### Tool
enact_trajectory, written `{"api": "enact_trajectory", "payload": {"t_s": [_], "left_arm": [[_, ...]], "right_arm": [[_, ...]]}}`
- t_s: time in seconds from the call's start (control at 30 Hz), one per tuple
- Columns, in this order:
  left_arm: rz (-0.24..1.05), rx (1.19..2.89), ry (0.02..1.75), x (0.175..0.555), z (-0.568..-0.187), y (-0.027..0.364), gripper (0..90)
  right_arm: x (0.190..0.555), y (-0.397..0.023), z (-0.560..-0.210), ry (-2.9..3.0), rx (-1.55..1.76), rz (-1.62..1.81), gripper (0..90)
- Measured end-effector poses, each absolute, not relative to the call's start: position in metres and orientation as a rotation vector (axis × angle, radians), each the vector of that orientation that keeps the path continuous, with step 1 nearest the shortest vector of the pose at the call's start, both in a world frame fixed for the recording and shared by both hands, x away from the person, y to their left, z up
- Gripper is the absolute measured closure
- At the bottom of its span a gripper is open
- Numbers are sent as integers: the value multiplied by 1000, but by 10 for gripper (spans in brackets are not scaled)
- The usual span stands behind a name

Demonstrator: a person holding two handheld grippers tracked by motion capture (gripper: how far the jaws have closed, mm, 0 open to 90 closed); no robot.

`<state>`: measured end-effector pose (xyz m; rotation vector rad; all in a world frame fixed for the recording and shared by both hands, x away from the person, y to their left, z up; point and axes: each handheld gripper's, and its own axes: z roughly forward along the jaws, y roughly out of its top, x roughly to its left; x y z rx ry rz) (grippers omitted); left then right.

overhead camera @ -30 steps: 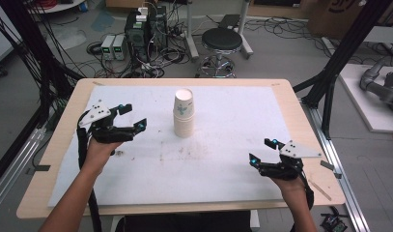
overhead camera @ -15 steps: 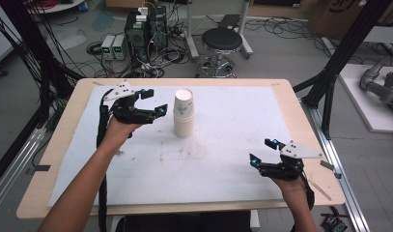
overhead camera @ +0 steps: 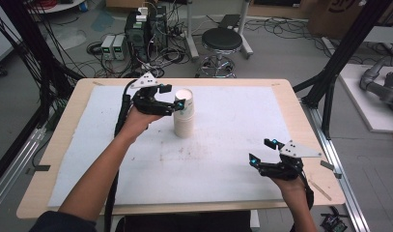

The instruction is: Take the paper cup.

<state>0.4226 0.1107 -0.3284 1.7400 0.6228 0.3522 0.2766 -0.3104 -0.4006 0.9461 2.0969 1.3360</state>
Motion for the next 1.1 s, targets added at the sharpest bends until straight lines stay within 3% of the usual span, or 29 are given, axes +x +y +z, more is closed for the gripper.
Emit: {"api": "enact_trajectory", "payload": {"t_s": [0.33,0.5,0.53,0.6,1.1], "left_arm": [[333,1778,669,440,-342,90,173],[327,1776,668,443,-344,91,233],[328,1778,658,443,-344,92,297],[330,1769,629,442,-343,93,336],[353,1649,577,429,-306,110,343]], "right_arm": [[275,-313,-401,2091,960,1342,196],[275,-314,-401,2086,965,1344,196],[275,-314,-401,2086,965,1343,196],[275,-313,-401,2089,961,1342,196],[276,-310,-401,2098,959,1342,196]]}}
